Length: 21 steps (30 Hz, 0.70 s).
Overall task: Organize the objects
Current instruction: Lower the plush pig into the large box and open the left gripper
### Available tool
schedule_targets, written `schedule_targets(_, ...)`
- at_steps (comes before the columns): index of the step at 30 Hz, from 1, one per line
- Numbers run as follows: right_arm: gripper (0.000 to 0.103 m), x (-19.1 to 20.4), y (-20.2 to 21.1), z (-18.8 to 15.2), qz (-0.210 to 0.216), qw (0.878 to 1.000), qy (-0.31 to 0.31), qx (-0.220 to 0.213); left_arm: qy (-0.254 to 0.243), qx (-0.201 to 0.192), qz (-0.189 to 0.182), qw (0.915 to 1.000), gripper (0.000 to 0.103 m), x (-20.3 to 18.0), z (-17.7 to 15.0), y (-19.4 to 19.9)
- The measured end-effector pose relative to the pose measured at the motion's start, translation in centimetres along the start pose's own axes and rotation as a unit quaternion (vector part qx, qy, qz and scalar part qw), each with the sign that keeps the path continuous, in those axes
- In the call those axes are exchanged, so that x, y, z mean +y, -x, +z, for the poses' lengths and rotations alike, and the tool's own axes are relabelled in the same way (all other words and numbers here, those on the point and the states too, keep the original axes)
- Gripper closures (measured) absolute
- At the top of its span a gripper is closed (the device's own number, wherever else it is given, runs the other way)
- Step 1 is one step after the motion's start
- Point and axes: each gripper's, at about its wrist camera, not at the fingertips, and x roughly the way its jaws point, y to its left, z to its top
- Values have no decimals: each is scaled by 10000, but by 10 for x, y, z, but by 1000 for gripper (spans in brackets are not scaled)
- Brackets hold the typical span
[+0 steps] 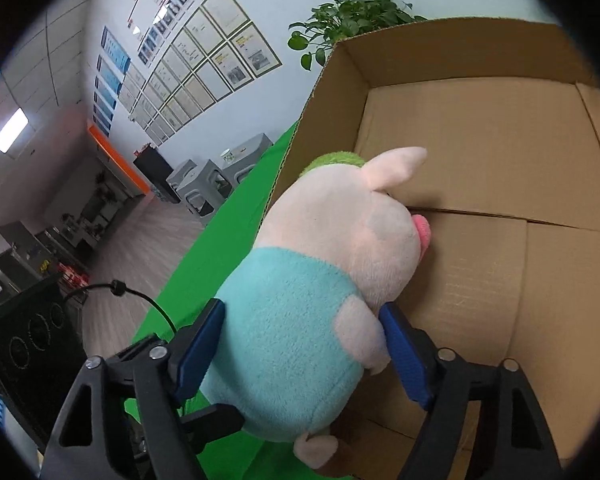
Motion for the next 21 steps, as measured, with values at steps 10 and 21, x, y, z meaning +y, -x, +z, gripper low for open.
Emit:
schedule_targets(10, 35, 34, -8, -15, -933, 9849, 1392, -442, -89, 237, 111, 9996, 54, 6, -1, -13)
schedule_targets(21, 22, -22, -1, 7, -7, 9993, -360, -94, 125, 11, 177, 9998, 54, 12, -1, 3)
